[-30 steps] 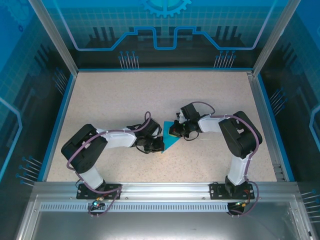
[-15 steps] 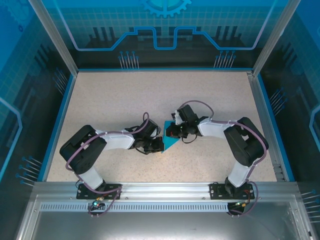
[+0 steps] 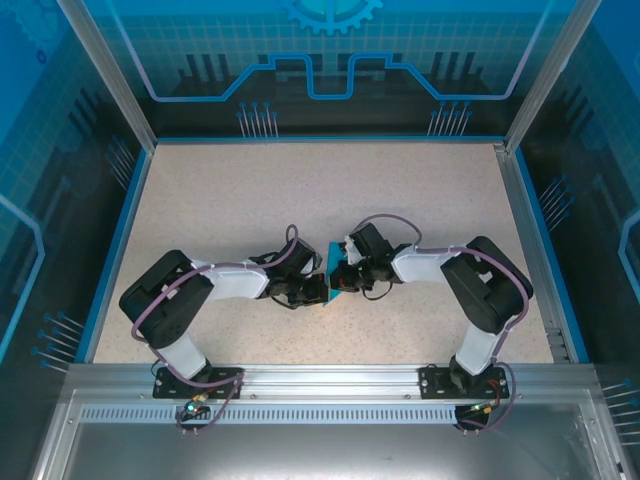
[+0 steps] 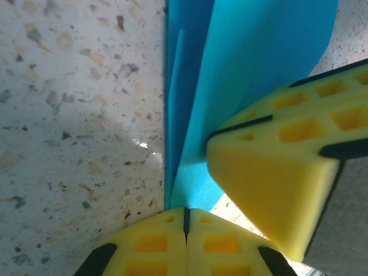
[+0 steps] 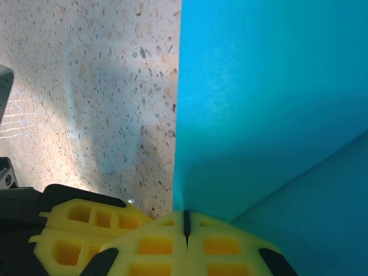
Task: Fold a paper plane with a square sheet of paper (pick it up from the middle)
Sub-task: Fourth fold the wing at the center of the table.
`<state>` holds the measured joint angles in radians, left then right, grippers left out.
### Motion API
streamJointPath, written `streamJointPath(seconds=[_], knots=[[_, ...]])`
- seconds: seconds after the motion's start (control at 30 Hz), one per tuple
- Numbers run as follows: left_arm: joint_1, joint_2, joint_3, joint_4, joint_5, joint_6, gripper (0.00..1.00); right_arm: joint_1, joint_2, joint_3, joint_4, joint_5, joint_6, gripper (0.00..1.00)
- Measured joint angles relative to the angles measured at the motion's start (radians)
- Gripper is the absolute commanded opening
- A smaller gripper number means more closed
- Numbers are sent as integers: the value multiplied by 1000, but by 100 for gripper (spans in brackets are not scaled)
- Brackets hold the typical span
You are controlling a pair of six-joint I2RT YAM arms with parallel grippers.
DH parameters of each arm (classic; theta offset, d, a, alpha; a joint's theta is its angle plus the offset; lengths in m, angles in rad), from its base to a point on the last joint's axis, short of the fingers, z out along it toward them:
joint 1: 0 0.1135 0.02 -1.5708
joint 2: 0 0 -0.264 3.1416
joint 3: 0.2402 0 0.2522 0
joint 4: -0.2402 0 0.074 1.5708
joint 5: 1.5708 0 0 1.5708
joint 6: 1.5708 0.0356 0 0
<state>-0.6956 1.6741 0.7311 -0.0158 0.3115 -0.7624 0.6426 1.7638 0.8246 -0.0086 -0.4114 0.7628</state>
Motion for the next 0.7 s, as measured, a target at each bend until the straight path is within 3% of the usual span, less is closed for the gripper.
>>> streamJointPath(seconds=[0.7], knots=[[3,-27,-16,23,-1,-51,0,-1,39,34,-36,-1,0,0]])
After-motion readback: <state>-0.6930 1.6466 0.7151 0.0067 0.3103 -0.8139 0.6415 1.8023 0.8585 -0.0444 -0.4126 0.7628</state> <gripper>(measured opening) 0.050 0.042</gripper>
